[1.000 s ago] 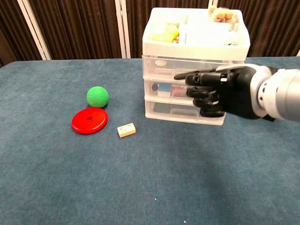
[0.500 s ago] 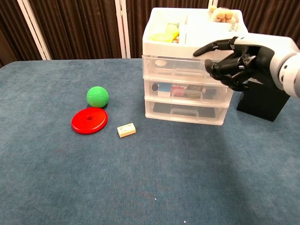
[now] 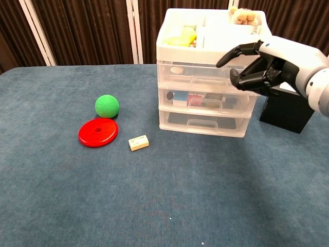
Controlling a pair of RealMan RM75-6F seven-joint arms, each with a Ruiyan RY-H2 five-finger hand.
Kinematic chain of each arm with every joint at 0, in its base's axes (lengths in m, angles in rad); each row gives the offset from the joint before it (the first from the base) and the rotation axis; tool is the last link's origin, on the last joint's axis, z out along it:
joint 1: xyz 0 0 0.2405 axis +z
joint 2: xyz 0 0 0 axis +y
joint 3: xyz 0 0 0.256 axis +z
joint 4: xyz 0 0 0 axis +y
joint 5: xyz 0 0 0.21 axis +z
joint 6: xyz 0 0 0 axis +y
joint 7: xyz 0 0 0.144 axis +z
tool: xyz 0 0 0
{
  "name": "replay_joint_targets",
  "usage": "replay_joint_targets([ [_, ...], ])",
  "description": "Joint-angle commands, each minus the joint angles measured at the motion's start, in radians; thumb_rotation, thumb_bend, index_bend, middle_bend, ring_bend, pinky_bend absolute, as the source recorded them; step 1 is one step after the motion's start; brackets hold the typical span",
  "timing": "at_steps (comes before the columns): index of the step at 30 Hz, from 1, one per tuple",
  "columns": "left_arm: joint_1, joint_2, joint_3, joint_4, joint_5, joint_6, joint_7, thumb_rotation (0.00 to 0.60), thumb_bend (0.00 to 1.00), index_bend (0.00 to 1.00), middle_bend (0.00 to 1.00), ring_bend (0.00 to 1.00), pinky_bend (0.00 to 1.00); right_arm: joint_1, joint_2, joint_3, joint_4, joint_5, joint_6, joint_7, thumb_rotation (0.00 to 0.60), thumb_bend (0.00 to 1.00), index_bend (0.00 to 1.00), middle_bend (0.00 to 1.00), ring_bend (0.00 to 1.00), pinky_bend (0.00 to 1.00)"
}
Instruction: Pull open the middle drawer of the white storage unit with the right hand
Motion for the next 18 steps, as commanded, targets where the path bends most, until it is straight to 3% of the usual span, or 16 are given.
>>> replay_joint_targets([
  [1,0.000,0.001,0.000,-0.001,0.000,-0.001,-0.001,0.600,0.02,0.00,0.00,0.00,0.05,-0.013,-0.046,-0.048,0.068,-0.089,0.058,-0.060,0.600,0.64,0.13,0.89,0.84,0.93],
  [11,-0.001,0.004,0.000,-0.004,-0.004,-0.007,-0.005,0.600,0.02,0.00,0.00,0.00,0.06,-0.040,-0.090,-0.085,0.143,-0.174,0.085,-0.119,0.600,0.64,0.13,0.89,0.84,0.93],
  [14,-0.002,0.005,0.000,-0.005,-0.006,-0.010,-0.006,0.600,0.02,0.00,0.00,0.00,0.05,-0.046,-0.093,-0.086,0.146,-0.177,0.083,-0.126,0.600,0.64,0.18,0.89,0.84,0.93],
  [18,-0.003,0.007,0.000,-0.007,-0.009,-0.015,-0.009,0.600,0.02,0.00,0.00,0.00,0.06,-0.056,-0.095,-0.084,0.147,-0.196,0.085,-0.124,0.600,0.64,0.35,0.91,0.85,0.93],
])
